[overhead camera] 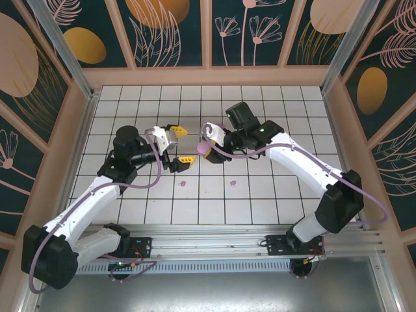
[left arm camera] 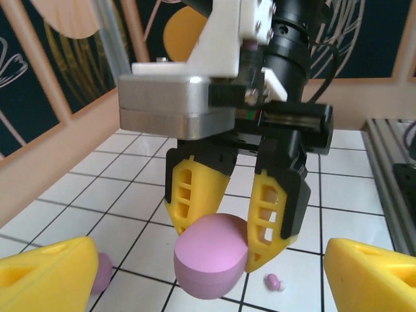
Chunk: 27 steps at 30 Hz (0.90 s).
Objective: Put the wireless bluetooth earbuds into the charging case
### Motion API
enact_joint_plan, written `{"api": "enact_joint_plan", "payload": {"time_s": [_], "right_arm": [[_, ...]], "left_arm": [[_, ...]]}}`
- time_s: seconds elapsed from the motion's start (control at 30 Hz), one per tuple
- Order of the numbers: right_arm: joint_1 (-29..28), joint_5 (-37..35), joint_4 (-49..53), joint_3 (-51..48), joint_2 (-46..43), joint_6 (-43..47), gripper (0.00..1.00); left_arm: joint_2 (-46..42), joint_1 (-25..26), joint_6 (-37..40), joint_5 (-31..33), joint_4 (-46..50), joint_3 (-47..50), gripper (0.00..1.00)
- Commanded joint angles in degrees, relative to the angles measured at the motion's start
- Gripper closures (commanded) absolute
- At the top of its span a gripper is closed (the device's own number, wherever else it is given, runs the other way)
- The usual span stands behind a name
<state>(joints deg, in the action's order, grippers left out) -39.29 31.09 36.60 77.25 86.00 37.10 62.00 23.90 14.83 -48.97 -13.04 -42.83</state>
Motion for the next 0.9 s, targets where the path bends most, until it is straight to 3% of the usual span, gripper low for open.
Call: {"api": "enact_joint_plan", "payload": {"time_s": [0.0,0.87], "right_arm": [[-0.5,5.8,7.2,2.4,-2.6,-0.4,0.72],[-0.4,7.6,6.3,2.5,-4.2,0.4,0.73]], "left_arm": [[2.3,-0.4,3.6,-6.4,4.7,-2.2,0.12],[11.5,1.7,1.4,-11.0,5.5,-6.4,0.34]]}}
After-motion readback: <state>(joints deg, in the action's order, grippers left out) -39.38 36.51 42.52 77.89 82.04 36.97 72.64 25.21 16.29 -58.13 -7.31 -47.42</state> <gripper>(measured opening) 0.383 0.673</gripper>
